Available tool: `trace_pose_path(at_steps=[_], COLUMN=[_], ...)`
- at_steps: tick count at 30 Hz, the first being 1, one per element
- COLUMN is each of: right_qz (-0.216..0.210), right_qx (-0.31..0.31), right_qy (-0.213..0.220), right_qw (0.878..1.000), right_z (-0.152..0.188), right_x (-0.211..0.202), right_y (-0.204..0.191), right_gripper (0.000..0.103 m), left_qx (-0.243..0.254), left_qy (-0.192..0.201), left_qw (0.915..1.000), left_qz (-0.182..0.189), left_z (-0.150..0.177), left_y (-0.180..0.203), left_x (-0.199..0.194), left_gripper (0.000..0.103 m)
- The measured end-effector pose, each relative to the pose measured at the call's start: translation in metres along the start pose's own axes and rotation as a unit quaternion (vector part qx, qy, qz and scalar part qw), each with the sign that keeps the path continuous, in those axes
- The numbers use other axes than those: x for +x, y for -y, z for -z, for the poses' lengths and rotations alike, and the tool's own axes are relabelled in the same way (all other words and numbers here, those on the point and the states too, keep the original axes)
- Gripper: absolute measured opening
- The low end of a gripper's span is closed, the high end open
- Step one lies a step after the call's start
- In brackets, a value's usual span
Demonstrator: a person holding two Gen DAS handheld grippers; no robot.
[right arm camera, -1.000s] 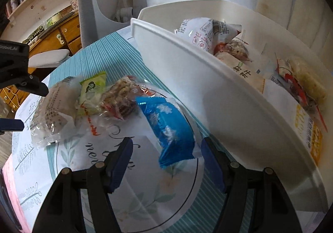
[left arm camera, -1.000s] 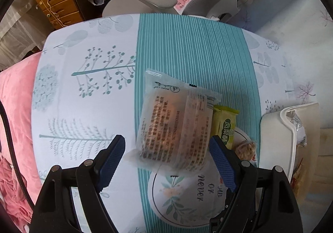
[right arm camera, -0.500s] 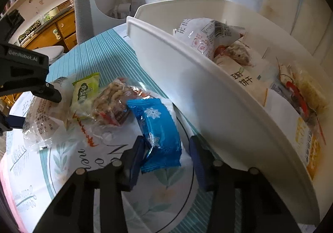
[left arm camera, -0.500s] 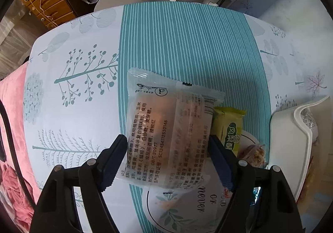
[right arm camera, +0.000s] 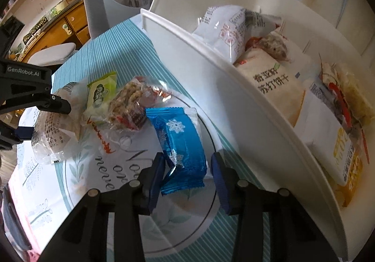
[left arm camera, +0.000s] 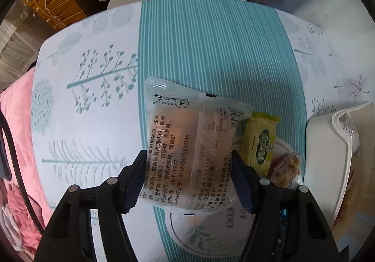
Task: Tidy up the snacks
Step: 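Grasp the clear printed pastry bag with left tool while right tool grasps the blue wrapper, then carry the pastry bag with left tool while right tool carries the blue wrapper to the tray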
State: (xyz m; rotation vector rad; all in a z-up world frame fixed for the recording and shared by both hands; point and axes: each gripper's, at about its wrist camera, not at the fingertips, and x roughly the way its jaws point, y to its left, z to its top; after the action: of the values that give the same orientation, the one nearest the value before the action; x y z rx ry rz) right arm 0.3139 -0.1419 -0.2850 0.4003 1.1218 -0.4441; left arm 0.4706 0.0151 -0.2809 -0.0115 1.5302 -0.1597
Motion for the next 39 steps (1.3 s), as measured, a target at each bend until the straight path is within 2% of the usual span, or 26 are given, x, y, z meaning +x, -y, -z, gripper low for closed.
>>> trace_pose_path(at_steps=[8, 14, 24, 29, 39], right_qz=[-0.024, -0.043, -0.077, -0.088, -0.091], right_qx=[-0.013, -0.041, -0.1, -0.119, -0.144], right_qy=[-0.061, -0.068, -0.023, -0.002, 0.029], right_qw=[0.998, 0.996, 0.992, 0.989, 0.985], right_z=[0.017, 0.037, 0.068, 0.086, 0.099], right_x=[-0.009, -0.034, -0.096, -0.129, -0.168], right_y=[0.0, -0.003, -0.003, 0.011, 0.021], right_gripper=[0.04, 0.04, 0.04, 0.04, 0.04], left_qx=[0.002, -0.009, -0.027, -0.04, -0.029], left_qy=[-0.022, -0.027, -0.009, -0.005, 0.044], left_qw=[0.9997, 0.9996, 0.9995, 0.9985, 0.9961], left_qz=[-0.005, 0.002, 0.017, 0.038, 0.071], left_z=[0.04, 0.081, 0.158, 0.192, 0.242], left_y=[-0.009, -0.022, -0.047, -0.057, -0.053], left_x=[-0.017, -0.035, -0.072, -0.085, -0.124], left_gripper=[0.066, 0.066, 0.066, 0.066, 0.067])
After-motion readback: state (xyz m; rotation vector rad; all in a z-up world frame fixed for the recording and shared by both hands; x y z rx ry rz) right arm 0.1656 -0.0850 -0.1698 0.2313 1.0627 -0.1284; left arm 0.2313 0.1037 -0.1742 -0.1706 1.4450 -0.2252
